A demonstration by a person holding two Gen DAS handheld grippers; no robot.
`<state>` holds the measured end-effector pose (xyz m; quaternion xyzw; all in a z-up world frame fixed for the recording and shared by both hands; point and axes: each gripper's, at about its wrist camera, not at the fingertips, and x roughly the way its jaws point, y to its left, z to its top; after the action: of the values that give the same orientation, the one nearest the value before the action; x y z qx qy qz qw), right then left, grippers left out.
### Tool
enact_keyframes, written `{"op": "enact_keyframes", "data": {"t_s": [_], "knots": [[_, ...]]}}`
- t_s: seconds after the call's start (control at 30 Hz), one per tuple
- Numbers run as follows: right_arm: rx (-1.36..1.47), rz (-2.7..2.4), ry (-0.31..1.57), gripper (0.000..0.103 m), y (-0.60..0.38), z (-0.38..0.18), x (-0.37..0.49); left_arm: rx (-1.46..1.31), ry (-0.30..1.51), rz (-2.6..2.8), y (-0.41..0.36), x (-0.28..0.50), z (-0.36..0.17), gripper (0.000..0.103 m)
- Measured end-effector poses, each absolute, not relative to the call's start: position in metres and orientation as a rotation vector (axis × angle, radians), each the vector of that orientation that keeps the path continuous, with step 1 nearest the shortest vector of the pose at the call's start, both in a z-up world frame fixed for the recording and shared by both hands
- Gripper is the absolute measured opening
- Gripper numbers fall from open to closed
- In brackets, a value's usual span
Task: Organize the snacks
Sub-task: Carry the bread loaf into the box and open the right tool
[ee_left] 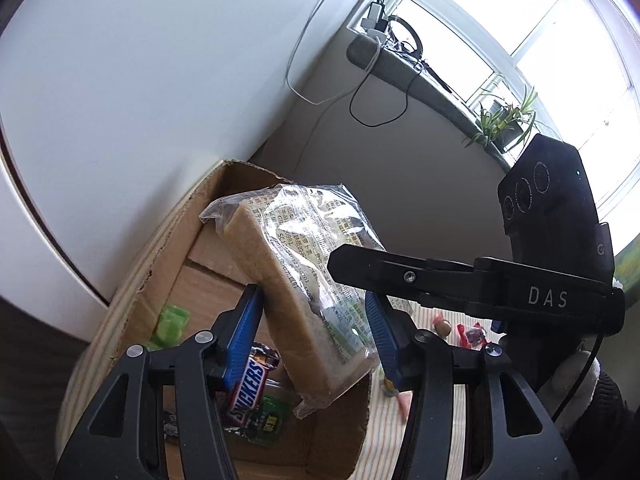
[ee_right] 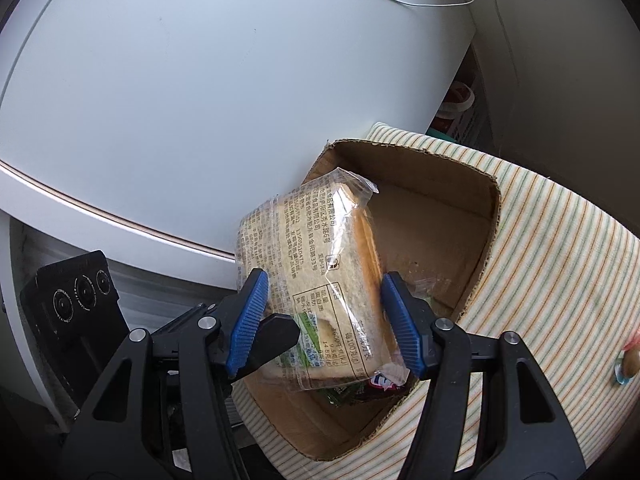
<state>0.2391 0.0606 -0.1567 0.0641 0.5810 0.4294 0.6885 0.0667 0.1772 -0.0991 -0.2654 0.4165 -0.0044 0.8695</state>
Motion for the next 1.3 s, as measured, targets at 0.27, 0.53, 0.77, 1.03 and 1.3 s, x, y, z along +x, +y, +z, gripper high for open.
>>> {"op": "enact_keyframes", "data": {"t_s": [0.27,0.53,0.77,1.03,1.3], "knots": [[0.128,0.965,1.321,0.063,0.066,-0.161,0.237,-0.563,0.889,0.022,0.188,0.073,-0.109,0.051],[0.108,0.939,1.324,0.063,0.069,-0.164,0.238,-0.549,0.902,0.033,0.19,0.078,-0.115,0.051],[0.096,0.928,1.312,0.064,0.065,-0.16,0.236,-0.514,0.901,0.039,0.183,0.075,-0.111,0.051],[0.091,0.907,1.276,0.064,0.049,-0.148,0.234,-0.489,0.893,0.03,0.176,0.07,-0.104,0.051],[0.063,0.836,1.206,0.065,0.011,-0.129,0.231,-0.443,0.865,0.001,0.154,0.06,-0.089,0.051]]}}
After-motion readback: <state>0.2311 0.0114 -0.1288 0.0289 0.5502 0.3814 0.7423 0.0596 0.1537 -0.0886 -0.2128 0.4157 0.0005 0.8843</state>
